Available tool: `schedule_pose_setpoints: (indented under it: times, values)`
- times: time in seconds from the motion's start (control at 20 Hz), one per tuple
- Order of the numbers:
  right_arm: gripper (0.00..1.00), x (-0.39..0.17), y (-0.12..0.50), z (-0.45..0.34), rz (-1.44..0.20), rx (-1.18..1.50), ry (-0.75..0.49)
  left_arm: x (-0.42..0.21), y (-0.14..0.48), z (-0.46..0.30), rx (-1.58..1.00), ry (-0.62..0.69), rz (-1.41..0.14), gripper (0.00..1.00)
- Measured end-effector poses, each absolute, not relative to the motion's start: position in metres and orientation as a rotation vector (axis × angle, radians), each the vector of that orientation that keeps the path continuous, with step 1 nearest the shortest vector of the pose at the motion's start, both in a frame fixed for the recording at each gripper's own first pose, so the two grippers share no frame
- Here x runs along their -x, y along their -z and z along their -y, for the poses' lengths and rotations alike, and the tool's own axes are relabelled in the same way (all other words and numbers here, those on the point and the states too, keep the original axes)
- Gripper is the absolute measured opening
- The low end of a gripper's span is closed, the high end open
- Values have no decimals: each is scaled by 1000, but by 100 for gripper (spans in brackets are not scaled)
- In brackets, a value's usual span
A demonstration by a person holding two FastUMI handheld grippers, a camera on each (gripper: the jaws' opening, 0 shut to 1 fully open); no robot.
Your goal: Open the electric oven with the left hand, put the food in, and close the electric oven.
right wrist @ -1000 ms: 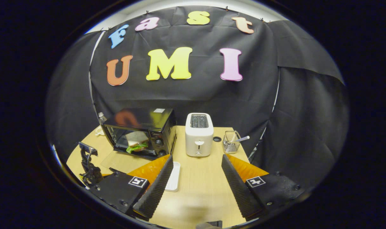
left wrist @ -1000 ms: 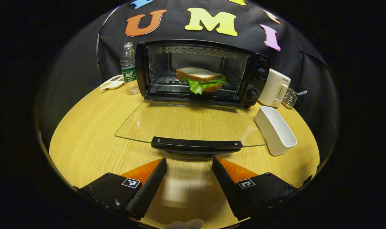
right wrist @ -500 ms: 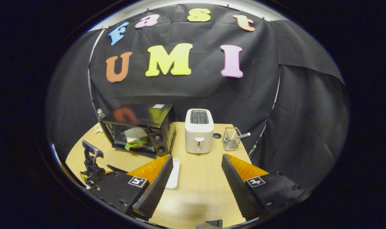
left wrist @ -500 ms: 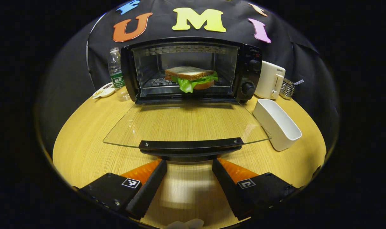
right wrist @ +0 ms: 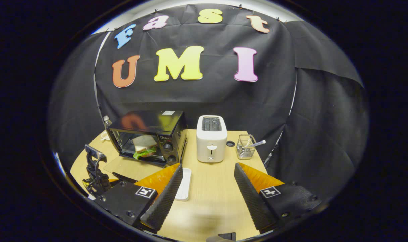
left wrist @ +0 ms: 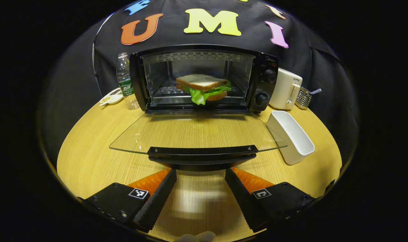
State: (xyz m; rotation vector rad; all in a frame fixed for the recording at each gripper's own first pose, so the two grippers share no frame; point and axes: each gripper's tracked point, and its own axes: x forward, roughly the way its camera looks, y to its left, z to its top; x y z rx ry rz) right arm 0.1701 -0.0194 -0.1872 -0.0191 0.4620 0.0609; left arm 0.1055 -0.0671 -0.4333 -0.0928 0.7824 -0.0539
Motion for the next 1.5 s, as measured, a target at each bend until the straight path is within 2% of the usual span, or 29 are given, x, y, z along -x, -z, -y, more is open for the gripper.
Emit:
schedule_pose_setpoints:
  times: [0.55,0.95,1.5]
  values:
    - [98,-180,193,45,-452,-34,-47,-181,362,52,84,19,-678,96]
    - [98,-186,198,59,-469,-66,-43,-249,336,51,58,6,-628,95]
    - [98,-185,185,61,-440,-48,-72,-249,331,63,84,-9,-627,96]
